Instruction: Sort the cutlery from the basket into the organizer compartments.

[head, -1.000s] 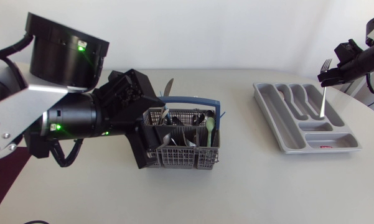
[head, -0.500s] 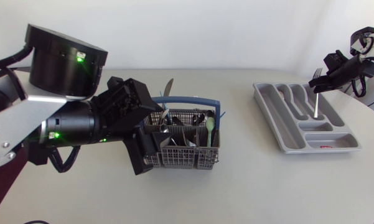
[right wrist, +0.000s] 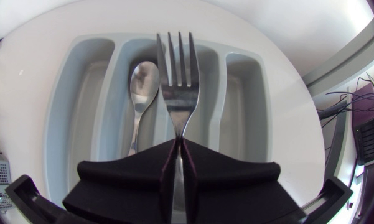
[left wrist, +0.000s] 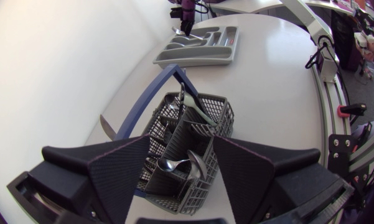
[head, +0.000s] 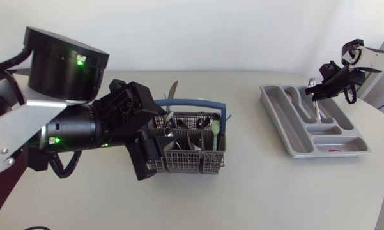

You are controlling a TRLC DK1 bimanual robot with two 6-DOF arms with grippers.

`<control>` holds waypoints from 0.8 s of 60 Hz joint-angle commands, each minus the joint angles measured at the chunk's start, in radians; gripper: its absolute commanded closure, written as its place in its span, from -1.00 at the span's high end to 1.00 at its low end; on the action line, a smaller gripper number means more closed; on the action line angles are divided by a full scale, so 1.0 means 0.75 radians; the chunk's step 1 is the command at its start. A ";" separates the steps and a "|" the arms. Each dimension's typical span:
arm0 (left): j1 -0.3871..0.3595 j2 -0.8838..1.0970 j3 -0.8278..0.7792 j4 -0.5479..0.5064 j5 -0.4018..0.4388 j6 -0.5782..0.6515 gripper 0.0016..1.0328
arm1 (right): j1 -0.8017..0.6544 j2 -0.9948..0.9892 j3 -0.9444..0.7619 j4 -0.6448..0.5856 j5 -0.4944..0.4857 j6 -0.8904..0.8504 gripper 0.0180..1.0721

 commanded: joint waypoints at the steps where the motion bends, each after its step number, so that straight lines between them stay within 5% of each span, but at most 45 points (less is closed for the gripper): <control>1: 0.003 -0.028 -0.044 0.010 -0.015 0.030 0.36 | 0.008 0.108 0.075 -0.009 0.017 0.048 -0.85; 24: 0.001 -0.040 -0.052 0.006 -0.032 0.030 0.38 | 0.006 0.273 0.239 -0.007 0.076 0.111 -0.77; 36: -0.009 -0.069 -0.072 0.006 -0.040 0.039 0.42 | 0.010 0.165 0.089 0.057 0.068 0.115 -0.15; 48: -0.034 -0.095 -0.103 0.019 -0.040 0.063 0.47 | 0.034 -0.295 -0.475 0.319 0.033 0.056 0.23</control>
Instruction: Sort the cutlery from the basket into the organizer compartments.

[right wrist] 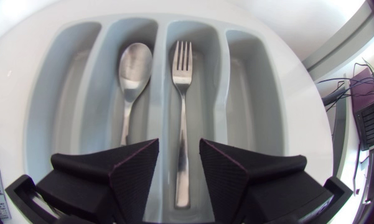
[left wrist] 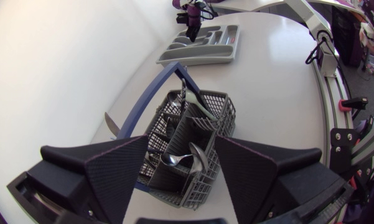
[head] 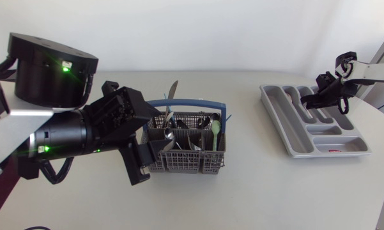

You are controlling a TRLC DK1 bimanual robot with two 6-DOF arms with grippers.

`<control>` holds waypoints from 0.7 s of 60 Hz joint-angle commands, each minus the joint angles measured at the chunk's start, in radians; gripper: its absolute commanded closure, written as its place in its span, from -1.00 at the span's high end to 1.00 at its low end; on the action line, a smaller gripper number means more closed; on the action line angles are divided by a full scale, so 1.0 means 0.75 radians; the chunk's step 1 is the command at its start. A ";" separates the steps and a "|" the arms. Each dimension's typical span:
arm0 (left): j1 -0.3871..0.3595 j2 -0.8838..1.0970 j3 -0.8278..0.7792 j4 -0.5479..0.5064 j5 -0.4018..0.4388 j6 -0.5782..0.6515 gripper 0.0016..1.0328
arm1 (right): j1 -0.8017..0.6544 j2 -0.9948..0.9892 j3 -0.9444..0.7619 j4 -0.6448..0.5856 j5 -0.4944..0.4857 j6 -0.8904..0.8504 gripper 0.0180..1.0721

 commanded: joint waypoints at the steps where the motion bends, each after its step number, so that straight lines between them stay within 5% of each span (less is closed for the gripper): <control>1: -0.028 -0.024 -0.057 0.018 -0.008 0.038 0.48 | 0.028 -0.262 -0.234 0.082 -0.038 -0.029 0.23; 25: -0.055 0.002 -0.042 0.014 -0.018 -0.065 0.49 | 0.280 -1.179 -1.089 0.163 -0.212 -0.119 0.25; 42: -0.006 0.010 -0.175 0.135 -0.018 -0.071 0.37 | 0.601 -1.504 -1.279 0.086 -0.195 -0.068 0.25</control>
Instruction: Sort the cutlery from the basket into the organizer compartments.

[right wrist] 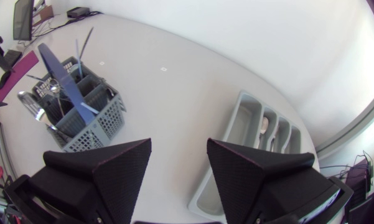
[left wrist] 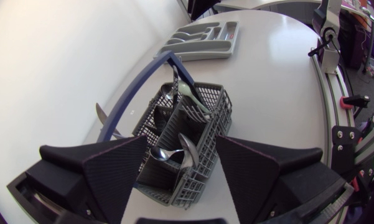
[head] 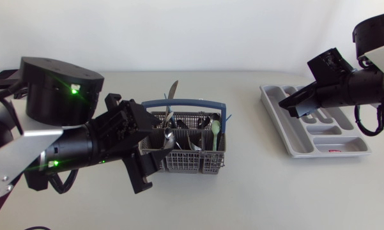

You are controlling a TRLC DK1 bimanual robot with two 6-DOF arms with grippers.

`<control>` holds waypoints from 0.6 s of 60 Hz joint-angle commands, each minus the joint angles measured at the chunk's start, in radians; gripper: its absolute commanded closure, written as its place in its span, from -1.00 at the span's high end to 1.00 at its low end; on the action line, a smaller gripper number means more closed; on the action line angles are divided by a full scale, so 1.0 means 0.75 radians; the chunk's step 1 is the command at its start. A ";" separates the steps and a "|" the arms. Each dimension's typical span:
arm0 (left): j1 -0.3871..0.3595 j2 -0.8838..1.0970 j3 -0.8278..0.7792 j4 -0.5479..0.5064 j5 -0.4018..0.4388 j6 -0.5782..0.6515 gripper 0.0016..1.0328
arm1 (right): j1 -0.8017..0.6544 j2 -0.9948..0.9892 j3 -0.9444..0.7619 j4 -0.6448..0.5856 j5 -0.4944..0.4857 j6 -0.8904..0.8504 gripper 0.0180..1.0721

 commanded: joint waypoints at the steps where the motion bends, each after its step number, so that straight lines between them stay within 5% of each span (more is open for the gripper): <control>1: 0.003 0.022 -0.054 0.029 -0.010 -0.036 0.35 | 0.064 -0.022 -0.047 -0.030 0.009 0.027 0.25; 25: 0.027 0.275 0.081 0.033 -0.010 -0.171 -0.13 | 0.202 -0.075 -0.092 -0.053 0.036 0.083 0.25; 36: 0.056 0.326 0.150 0.040 -0.006 -0.240 -0.69 | 0.202 -0.114 -0.127 -0.057 0.038 0.078 0.25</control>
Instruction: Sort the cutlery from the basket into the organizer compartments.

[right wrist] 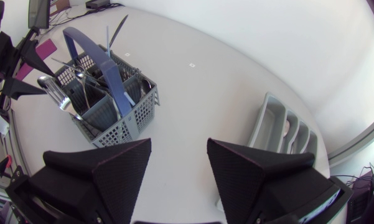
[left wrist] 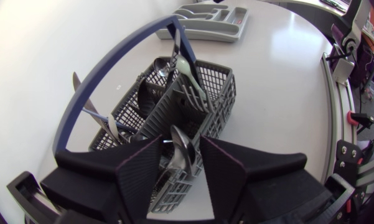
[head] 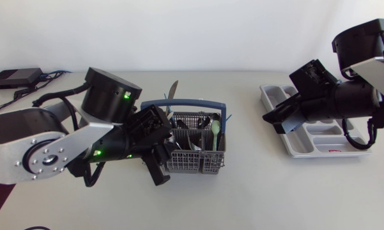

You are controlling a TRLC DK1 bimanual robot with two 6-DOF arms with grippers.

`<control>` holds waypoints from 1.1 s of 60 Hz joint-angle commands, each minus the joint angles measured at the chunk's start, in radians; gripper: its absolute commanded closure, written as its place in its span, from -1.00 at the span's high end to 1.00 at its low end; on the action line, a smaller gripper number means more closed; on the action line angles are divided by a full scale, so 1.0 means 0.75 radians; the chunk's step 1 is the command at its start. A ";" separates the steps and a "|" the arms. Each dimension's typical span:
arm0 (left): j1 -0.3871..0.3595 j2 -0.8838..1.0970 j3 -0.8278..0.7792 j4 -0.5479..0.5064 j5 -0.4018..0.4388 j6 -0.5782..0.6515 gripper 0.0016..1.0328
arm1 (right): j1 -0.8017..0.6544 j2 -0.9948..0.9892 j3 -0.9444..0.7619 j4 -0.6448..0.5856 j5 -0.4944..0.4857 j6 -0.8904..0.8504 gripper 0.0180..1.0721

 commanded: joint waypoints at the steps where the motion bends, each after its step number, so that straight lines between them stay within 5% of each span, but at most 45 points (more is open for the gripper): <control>1: 0.027 0.043 0.071 0.012 0.000 -0.063 -0.74 | 0.012 -0.033 -0.037 -0.014 0.004 0.016 0.25; 4: 0.031 0.051 0.082 0.008 0.002 -0.075 -0.94 | 0.012 -0.044 -0.039 -0.016 0.004 0.016 0.25; 23: 0.051 -0.007 0.131 -0.123 0.064 -0.086 -0.94 | 0.006 -0.066 -0.051 -0.022 0.004 0.004 0.25; 47: 0.430 -0.156 0.241 -0.248 0.667 -0.255 -0.94 | 0.038 -0.089 -0.033 -0.065 0.004 0.006 0.25; 66: 0.477 -0.336 0.309 -0.332 0.794 -0.280 -0.94 | 0.057 -0.144 0.006 -0.104 -0.004 0.004 0.25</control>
